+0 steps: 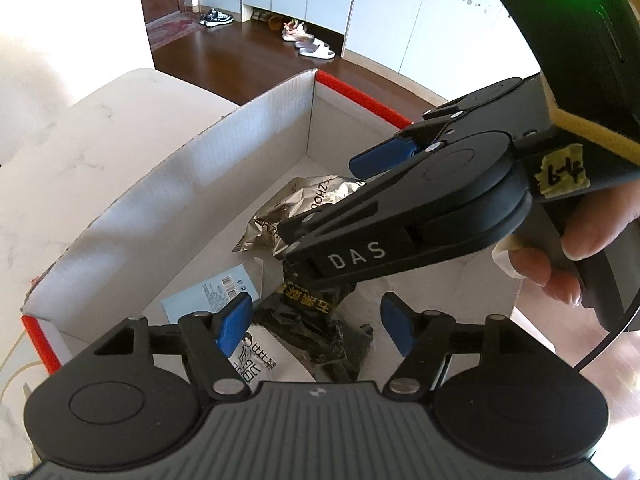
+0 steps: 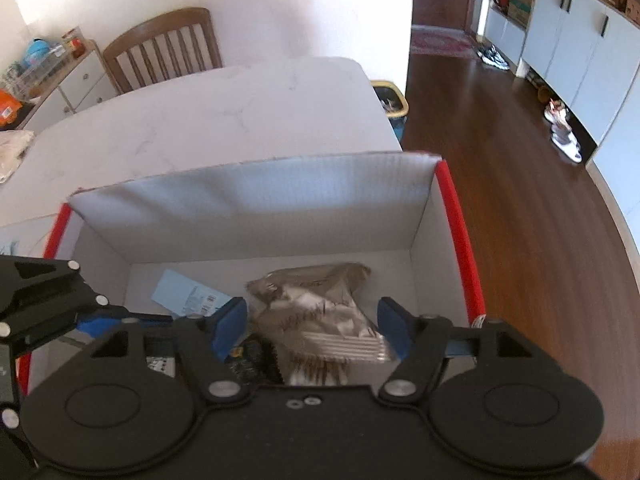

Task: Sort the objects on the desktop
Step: 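Open the left gripper to drop the black packet while the right gripper releases the foil bag, then withdraw both grippers from the box back over the placemat, then grasp the blue wet-wipe pack with the left gripper while the right gripper grasps the white cable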

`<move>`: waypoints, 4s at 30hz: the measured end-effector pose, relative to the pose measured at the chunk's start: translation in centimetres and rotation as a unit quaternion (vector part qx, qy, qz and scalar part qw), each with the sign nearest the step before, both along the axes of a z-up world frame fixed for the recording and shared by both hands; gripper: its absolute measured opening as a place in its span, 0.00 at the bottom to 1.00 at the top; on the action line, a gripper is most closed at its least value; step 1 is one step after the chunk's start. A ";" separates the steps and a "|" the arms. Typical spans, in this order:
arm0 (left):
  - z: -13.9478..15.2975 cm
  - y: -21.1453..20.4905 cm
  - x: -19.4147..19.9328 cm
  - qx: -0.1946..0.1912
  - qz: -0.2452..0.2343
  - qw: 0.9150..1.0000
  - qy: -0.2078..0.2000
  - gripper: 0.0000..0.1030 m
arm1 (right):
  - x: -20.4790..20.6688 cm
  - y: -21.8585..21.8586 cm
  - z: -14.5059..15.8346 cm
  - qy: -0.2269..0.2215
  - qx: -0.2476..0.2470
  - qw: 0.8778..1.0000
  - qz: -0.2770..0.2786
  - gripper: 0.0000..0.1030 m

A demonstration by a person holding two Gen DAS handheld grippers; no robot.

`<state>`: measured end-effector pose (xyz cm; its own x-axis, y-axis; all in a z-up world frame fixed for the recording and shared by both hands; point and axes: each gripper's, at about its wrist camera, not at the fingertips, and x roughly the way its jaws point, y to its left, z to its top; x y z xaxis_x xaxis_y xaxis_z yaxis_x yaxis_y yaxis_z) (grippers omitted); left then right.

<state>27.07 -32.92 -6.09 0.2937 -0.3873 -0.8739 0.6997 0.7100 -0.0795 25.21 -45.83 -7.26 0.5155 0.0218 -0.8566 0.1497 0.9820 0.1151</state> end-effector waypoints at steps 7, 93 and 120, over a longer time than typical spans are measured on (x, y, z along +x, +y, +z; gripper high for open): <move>1.2 0.9 -1.4 -0.014 0.003 1.000 -0.005 0.68 | -1.0 0.3 1.7 -0.015 0.003 1.000 0.002 0.70; 4.0 35.7 -7.7 -0.044 0.124 0.990 -0.044 0.99 | -7.4 27.8 8.6 -0.093 0.014 0.995 0.037 0.97; -2.9 45.5 -1.5 0.016 0.218 0.974 -0.061 1.00 | -3.7 37.1 1.9 -0.030 -0.014 0.987 0.160 0.97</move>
